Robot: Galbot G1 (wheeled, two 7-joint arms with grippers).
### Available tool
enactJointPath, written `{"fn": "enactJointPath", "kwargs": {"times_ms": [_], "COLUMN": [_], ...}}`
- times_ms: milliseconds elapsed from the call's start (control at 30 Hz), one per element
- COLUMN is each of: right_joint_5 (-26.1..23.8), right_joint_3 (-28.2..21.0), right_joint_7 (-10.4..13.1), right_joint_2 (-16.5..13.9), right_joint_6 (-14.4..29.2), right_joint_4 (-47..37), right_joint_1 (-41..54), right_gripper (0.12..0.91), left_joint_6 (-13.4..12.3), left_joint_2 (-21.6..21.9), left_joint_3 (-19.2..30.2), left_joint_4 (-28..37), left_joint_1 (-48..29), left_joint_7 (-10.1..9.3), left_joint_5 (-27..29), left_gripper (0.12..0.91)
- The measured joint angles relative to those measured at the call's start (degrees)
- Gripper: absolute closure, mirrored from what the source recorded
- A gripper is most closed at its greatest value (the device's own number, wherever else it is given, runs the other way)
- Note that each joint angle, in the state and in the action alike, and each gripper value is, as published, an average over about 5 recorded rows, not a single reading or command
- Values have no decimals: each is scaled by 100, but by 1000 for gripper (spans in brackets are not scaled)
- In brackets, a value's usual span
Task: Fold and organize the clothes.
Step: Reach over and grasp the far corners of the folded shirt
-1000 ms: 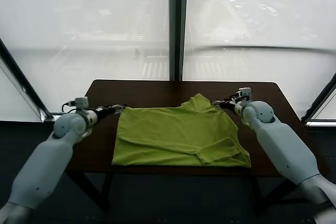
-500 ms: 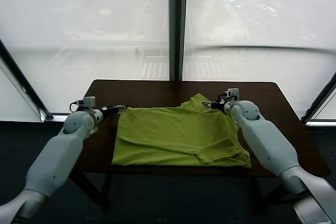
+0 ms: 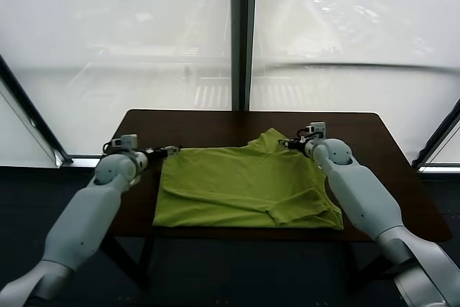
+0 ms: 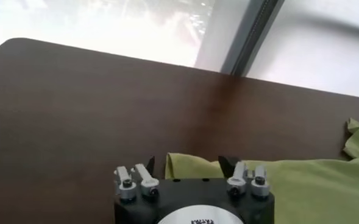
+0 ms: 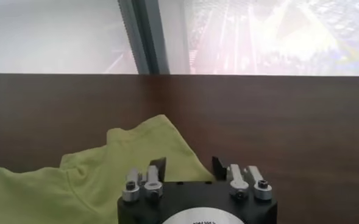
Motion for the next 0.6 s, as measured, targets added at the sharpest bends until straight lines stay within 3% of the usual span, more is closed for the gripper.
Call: {"fn": "enactJointPath", "kwargs": {"times_ms": [133,233,600], "right_joint_5": [-11,-28,240], "right_joint_3": [-1,11,187], "right_joint_7": [0,-1,-128], "right_joint_2": [15,31,-48], "right_joint_6": [33,93,574], "right_joint_4": [-23,-42,89], "right_joint_1": [6,9,-52], "right_gripper": [818,871,886], "left_joint_6": [-26,-50,-72], "left_joint_2": [-24,-49,-43], "left_joint_3": [0,0,-98], "left_joint_4": [45,66,-174], "left_joint_1": [1,-1,54], "left_joint_7": [3,6,-54], "left_joint_5": [37,70,-38], "left_gripper": [680,762,839]}}
